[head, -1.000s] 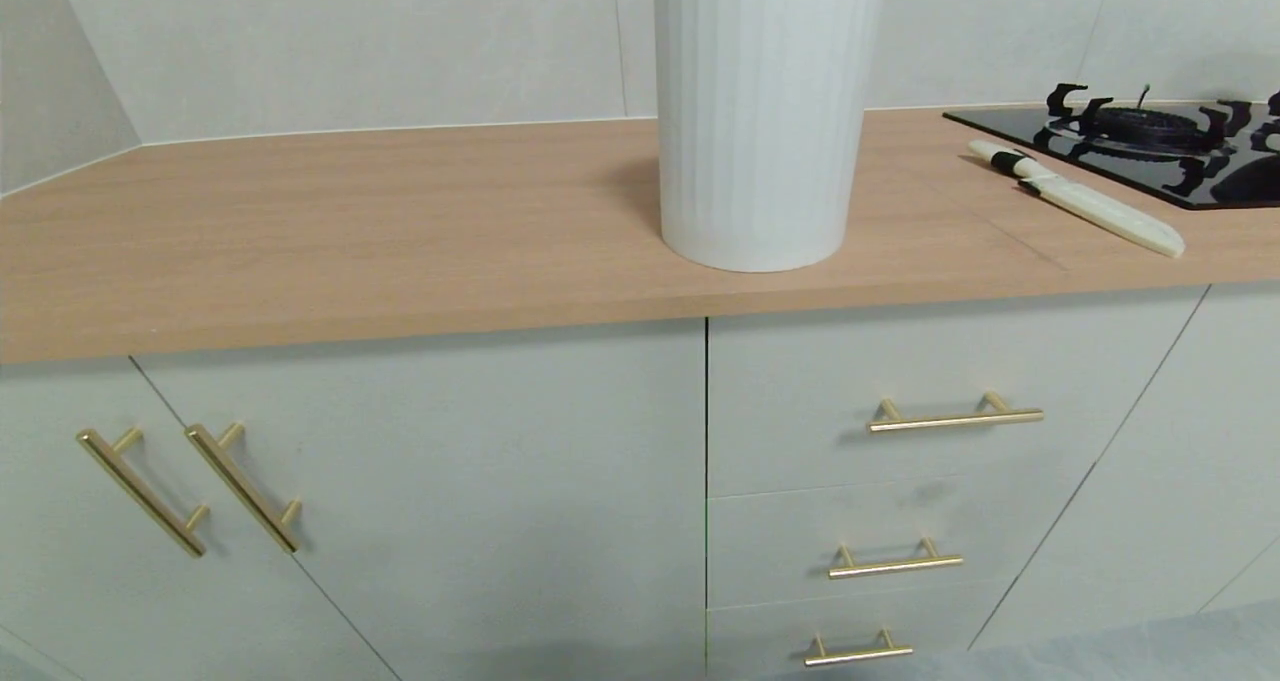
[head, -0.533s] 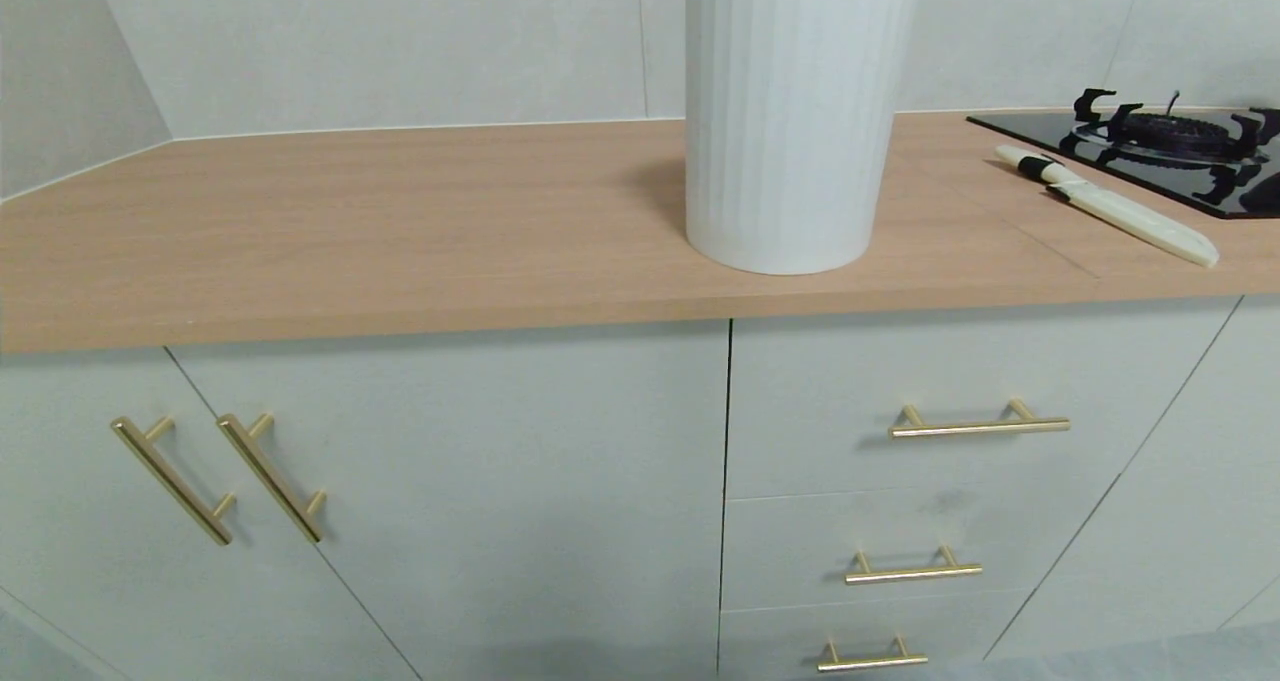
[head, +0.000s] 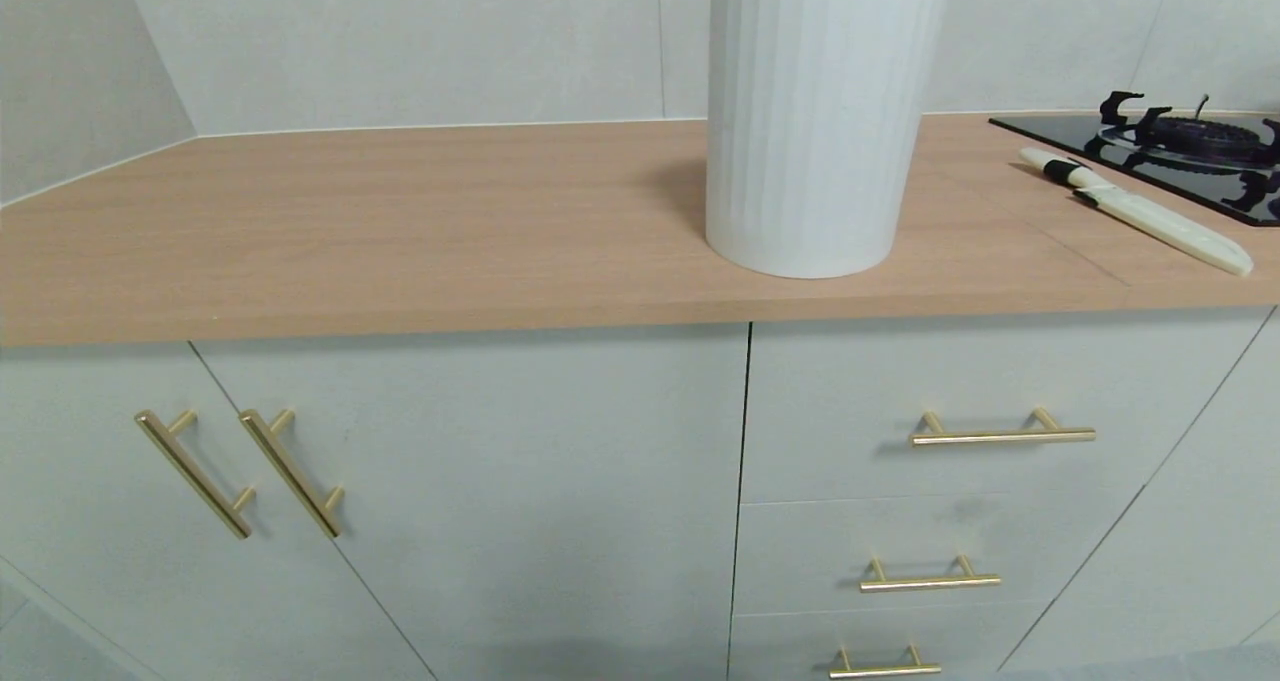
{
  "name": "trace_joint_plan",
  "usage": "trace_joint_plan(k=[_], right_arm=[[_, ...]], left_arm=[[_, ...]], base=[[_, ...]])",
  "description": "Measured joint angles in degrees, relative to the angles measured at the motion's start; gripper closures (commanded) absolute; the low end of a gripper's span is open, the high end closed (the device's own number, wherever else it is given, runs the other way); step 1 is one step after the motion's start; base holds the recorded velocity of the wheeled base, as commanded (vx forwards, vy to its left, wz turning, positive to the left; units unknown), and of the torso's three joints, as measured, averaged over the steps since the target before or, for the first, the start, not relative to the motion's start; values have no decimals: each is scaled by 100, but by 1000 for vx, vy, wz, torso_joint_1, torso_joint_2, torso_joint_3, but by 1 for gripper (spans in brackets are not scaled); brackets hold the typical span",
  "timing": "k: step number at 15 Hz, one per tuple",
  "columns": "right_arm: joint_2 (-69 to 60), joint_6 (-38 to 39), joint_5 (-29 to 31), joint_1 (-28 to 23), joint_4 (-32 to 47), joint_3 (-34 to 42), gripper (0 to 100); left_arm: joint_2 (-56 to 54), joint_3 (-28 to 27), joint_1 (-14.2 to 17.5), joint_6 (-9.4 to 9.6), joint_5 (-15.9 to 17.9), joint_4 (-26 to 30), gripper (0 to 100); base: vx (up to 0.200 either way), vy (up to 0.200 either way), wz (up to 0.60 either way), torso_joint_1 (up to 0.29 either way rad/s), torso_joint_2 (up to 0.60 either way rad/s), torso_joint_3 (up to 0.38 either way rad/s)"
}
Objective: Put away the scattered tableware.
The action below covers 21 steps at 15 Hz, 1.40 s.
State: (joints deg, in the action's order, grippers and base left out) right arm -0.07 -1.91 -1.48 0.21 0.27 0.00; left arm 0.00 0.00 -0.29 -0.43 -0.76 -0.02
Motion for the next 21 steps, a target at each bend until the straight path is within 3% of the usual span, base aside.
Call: trace_joint_plan(k=[3,11,18,21], right_arm=[[0,0,2,4,0,0,0],[0,2,2,4,0,-2,0],[0,2,-2,12,0,0,0],[0,0,-2,4,0,0,0]], left_arm=[[0,0,7,0,-2,2,0],[0,0,7,0,0,2,0],[0,0,13,0,-2,2,0],[0,0,7,0,0,2,0]], base=[[0,0,0,0,0,0],[0,-200,0,4,2,1],[0,0,0,0,0,0],[200,0,0,1,1,4]])
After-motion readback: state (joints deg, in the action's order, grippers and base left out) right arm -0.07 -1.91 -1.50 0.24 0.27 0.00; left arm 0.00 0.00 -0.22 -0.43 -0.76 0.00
